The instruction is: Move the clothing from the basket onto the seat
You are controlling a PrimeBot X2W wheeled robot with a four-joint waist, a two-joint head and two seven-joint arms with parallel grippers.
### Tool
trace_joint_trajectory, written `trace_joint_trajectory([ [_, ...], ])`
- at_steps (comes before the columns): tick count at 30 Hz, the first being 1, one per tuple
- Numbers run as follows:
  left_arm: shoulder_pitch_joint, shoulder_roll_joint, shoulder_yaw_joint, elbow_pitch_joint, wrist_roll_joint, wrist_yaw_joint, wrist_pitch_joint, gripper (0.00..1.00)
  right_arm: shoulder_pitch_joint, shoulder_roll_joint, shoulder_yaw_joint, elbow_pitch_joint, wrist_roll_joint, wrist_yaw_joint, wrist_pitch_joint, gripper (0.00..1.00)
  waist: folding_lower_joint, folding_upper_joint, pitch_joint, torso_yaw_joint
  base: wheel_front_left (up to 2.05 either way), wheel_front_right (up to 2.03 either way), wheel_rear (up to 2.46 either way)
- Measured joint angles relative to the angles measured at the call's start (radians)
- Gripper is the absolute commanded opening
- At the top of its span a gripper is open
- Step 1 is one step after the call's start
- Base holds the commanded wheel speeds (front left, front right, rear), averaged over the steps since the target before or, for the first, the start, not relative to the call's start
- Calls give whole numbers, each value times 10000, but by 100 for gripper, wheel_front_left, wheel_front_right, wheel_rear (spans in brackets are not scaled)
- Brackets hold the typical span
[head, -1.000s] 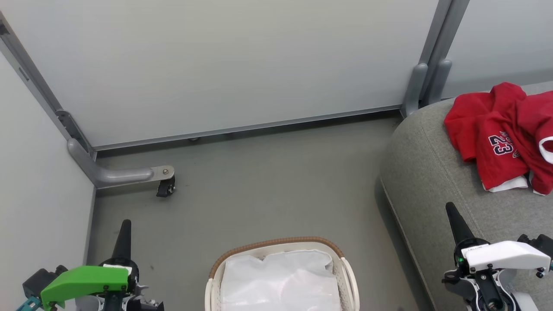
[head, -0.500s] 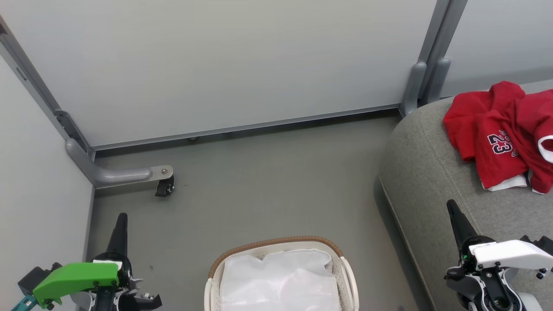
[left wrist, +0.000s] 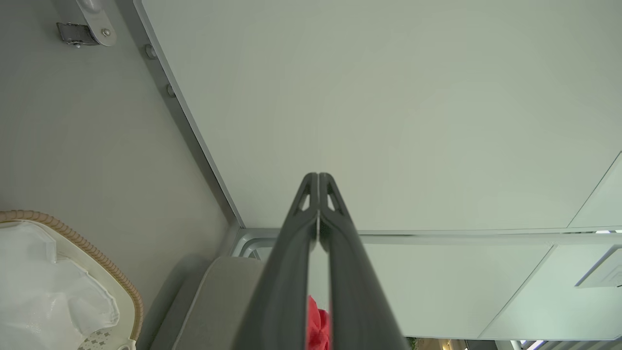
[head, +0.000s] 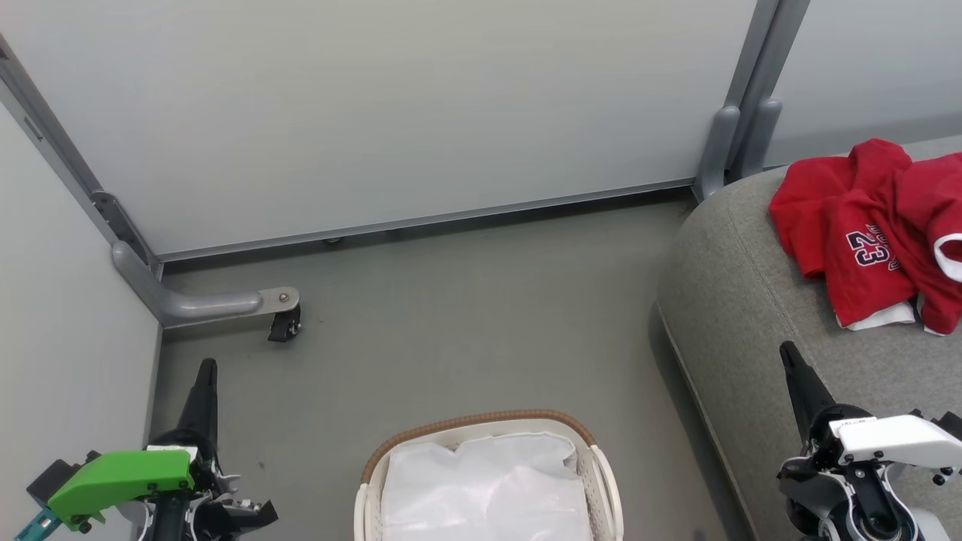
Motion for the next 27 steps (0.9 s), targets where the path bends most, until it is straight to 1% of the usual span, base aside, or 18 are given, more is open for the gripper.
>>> trace_joint_trajectory([
  [10, -105, 2, 127, -63, -562, -58, 169, 0, -42, -6, -54, -58, 673, 0, 174, 0, 0, 0, 18, -26, 0, 0, 0],
  [27, -113, 2, 128, -73, -566, -58, 171, 0, -45, -6, -58, -61, 683, -2, 174, 0, 0, 0, 17, -27, 0, 0, 0],
])
